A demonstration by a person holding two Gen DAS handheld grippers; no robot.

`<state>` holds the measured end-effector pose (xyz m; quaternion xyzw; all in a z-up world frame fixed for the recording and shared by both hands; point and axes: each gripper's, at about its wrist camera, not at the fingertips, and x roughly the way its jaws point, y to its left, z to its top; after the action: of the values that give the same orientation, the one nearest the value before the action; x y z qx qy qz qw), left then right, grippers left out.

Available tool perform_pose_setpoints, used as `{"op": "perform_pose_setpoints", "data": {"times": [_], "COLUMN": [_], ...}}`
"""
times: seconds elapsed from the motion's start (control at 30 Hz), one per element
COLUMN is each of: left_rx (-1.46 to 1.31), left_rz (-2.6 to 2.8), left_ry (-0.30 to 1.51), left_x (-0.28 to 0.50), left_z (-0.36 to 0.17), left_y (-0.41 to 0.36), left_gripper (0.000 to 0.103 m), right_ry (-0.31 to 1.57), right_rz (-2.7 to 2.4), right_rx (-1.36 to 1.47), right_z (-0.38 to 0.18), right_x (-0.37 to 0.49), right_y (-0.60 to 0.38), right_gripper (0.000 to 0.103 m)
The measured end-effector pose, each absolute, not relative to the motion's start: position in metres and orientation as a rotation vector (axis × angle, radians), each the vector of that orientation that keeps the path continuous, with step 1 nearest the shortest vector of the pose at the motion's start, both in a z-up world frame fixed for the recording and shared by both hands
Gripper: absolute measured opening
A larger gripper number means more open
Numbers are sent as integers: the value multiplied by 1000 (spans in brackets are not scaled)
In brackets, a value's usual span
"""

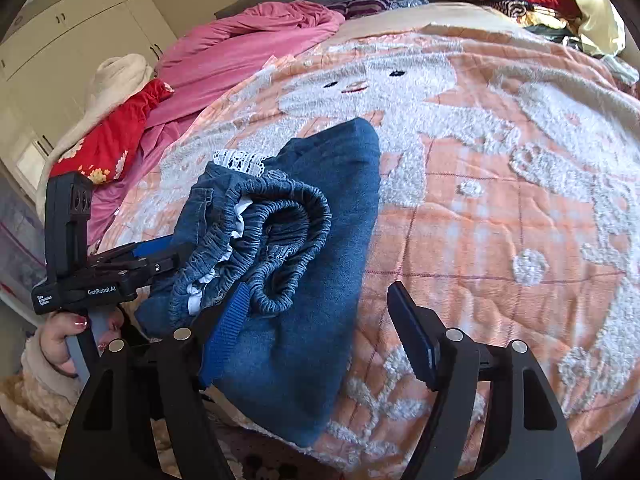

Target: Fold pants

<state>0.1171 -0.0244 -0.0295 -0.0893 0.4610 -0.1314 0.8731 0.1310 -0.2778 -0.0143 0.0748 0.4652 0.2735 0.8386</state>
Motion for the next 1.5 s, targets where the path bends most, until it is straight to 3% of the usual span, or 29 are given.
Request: {"op": "perform_pose_setpoints", "data": {"times": [0.33,0.4,0.57,0.6,0.63,0.67,0.7,1.07,1.5], "left_rx": [-234,-249,-263,-266,-274,-284,-293,-277,-217], "left_rz": [-350,-363,-346,-344,-343,-346,-363,-374,-363], "left_ry": [983,984,992,993,990,987,985,900,878], "left_x": [137,141,145,145,145,144,142,148,199], "left_z": [-35,-35,-35,-35,-34,-33,-29,13,29], "left_y": [-36,-39,-41,-40,-39,-37,-37,-33,-28], "left_gripper": [83,71,58,55,53,49,44,41,41], "right_ry": [1026,1023,989,987,982,979,970,821,806], "right_rz": [677,688,706,710,738,755,743,718,684], "right_rx": [274,282,282,278,281,286,276,78,94], "right_z": [-32,-33,-38,-38,-37,-36,-33,24,29], "right_x": [148,151,159,160,160,160,158,161,213], "right_y": [-274,-274,-266,-264,-261,-259,-257,-222,-214], "right_gripper": [74,74,74,71,57,51,51,49,49]}}
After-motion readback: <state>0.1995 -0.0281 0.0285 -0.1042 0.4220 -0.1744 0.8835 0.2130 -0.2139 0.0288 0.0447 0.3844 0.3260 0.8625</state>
